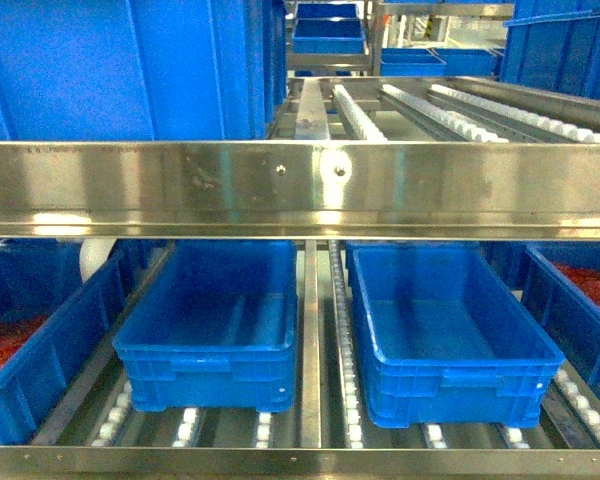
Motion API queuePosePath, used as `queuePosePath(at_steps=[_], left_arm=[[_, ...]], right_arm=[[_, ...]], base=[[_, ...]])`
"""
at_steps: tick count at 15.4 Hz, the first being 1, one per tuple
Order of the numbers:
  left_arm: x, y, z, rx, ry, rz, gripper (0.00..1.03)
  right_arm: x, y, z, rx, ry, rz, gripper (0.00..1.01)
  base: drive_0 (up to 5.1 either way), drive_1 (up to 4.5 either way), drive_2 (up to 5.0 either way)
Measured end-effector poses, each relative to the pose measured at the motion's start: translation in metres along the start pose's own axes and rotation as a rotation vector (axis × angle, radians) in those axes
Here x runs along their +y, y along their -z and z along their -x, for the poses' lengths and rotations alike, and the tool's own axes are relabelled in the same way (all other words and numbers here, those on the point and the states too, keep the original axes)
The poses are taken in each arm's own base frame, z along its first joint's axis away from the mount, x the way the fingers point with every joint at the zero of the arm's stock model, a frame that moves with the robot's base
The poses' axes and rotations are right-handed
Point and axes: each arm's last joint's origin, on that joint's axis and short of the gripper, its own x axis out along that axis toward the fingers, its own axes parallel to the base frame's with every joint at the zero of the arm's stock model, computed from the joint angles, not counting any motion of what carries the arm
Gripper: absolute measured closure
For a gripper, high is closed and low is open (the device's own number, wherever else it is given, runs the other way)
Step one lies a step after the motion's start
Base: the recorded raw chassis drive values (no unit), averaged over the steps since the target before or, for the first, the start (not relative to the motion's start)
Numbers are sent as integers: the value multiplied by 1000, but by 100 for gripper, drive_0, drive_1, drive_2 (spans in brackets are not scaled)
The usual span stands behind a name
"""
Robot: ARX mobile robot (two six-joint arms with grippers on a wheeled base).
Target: Sort blue parts and orange caps into right shelf containers
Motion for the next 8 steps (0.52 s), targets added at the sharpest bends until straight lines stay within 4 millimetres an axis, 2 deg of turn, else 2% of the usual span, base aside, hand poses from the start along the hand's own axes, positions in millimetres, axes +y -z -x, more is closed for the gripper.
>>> queuePosePath(at_steps=[8], left_arm=[[0, 0, 0, 4, 2, 0, 60]], right_arm=[[0, 0, 0, 1, 3, -3, 57]], base=[[0, 0, 0]])
